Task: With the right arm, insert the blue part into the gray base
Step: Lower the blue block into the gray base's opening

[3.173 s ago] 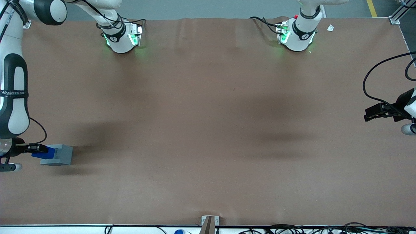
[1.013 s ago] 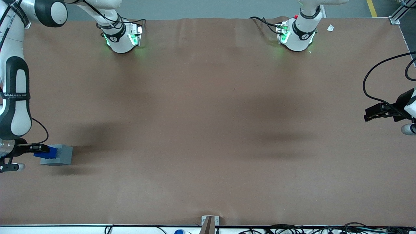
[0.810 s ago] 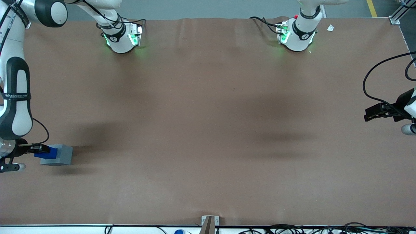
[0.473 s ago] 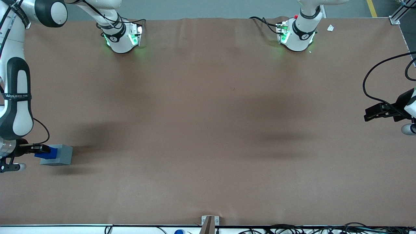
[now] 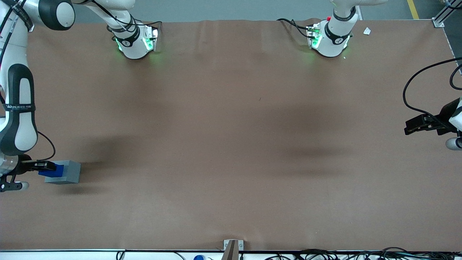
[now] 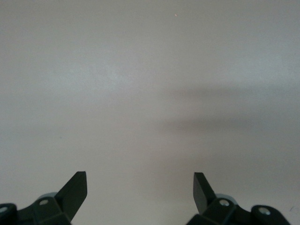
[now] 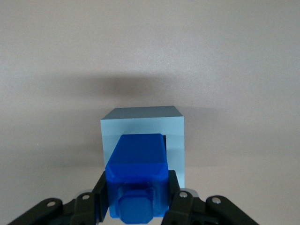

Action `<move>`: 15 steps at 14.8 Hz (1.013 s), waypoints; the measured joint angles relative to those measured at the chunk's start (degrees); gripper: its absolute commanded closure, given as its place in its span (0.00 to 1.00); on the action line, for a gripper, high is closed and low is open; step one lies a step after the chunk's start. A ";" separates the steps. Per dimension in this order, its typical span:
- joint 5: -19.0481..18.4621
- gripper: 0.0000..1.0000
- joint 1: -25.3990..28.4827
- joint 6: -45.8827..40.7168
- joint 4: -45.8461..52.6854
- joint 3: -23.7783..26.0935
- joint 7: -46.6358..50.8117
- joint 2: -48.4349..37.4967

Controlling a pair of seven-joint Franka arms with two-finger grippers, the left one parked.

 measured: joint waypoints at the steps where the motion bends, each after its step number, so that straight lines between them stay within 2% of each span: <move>1: 0.04 1.00 0.00 0.01 -0.01 -0.02 0.00 0.00; 15: 1.02 1.00 0.00 0.26 -0.18 -0.65 0.18 -0.01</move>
